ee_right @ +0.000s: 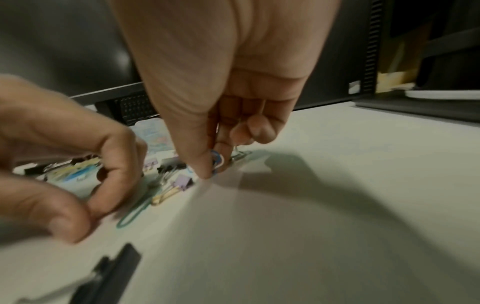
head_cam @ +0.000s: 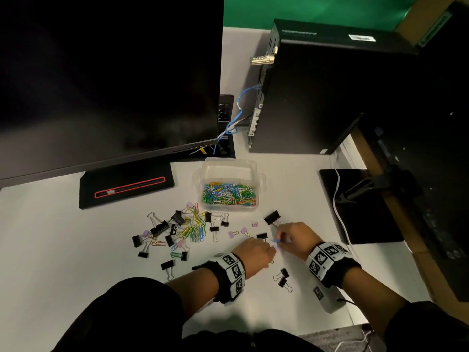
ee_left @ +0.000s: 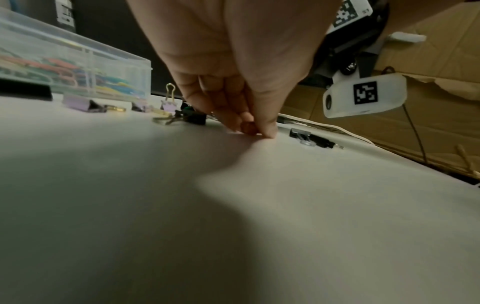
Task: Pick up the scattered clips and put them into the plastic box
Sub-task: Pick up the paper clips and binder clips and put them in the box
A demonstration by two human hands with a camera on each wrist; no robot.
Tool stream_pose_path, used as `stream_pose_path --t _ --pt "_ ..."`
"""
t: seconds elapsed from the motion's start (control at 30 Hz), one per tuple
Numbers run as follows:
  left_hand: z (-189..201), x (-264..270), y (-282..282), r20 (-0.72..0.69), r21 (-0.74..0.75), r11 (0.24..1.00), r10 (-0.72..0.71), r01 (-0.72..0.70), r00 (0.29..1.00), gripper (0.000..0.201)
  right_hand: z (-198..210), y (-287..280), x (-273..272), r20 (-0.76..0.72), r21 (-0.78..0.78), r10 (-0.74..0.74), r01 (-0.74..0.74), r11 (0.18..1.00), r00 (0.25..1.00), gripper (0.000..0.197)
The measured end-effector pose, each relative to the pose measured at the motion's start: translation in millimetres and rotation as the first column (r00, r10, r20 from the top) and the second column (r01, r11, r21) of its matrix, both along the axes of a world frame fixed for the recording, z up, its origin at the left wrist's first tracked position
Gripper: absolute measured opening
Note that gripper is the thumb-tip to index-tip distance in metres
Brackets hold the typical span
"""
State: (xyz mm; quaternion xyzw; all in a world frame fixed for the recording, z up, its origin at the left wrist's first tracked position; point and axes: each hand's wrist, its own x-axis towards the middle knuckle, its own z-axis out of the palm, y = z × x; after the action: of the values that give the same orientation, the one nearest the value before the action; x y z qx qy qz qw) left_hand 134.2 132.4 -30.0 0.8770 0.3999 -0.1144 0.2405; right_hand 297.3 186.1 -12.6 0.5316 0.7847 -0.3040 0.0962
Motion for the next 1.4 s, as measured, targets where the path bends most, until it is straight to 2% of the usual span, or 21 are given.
stream_pose_path --t 0.07,0.13,0.2,0.33,0.4,0.47,0.57,0.73,0.9,1.03,1.1,1.17,1.27,1.4 --pt "2 -1 6 -0.008 0.101 0.993 -0.06 0.06 0.998 0.038 2 1 7 -0.097 -0.032 -0.101 0.098 0.995 0.99 0.013" --pt "4 -2 9 -0.049 0.052 0.998 -0.032 0.035 0.998 0.044 3 4 15 -0.169 -0.02 -0.209 0.209 0.978 0.963 0.021" --pt "-9 -4 14 0.04 0.105 0.994 0.0 -0.004 0.999 0.038 0 10 22 -0.172 0.024 -0.282 0.29 0.957 0.944 0.022" --pt "-14 -4 10 0.046 0.148 0.988 -0.047 0.039 0.998 0.032 -4 19 23 -0.114 0.066 -0.385 0.394 0.917 0.916 0.017" --pt "-21 -6 9 0.091 0.115 0.992 -0.058 0.047 0.994 0.031 -5 22 20 -0.115 0.034 -0.371 0.377 0.926 0.921 0.023" --pt "-26 -9 8 0.145 0.099 0.995 -0.01 -0.004 0.989 0.025 -6 25 15 -0.154 0.016 -0.349 0.356 0.934 0.924 0.025" --pt "-19 -11 7 0.111 0.06 0.995 -0.08 0.073 0.991 0.007 -5 29 9 -0.179 0.014 -0.326 0.333 0.943 0.928 0.027" --pt "1 -6 2 -0.027 0.021 1.0 -0.002 0.002 1.0 0.027 -5 33 2 -0.149 -0.024 -0.218 0.217 0.976 0.964 0.03" --pt "5 -19 8 -0.046 0.005 0.999 0.048 -0.048 0.998 0.026 2 37 12 -0.141 -0.037 -0.144 0.141 0.989 0.979 0.034" --pt "19 -47 33 0.145 0.088 0.976 0.183 -0.197 0.972 0.024 2 37 16 -0.12 -0.064 -0.072 0.065 0.996 0.99 0.038" --pt "31 -63 50 0.257 0.114 0.935 0.297 -0.334 0.92 0.025 -1 35 14 -0.122 -0.054 -0.056 0.05 0.997 0.991 0.039" --pt "45 -75 68 0.333 0.07 0.879 0.425 -0.471 0.842 0.023 -4 34 11 -0.144 -0.036 -0.071 0.067 0.997 0.987 0.037" --pt "55 -89 89 0.302 0.039 0.808 0.551 -0.588 0.778 0.023 -7 31 8 -0.167 -0.005 -0.087 0.088 0.996 0.982 0.03" --pt "43 -98 98 0.14 0.052 0.796 0.592 -0.603 0.793 0.023 -8 28 8 -0.202 -0.022 -0.143 0.142 0.99 0.969 0.022"
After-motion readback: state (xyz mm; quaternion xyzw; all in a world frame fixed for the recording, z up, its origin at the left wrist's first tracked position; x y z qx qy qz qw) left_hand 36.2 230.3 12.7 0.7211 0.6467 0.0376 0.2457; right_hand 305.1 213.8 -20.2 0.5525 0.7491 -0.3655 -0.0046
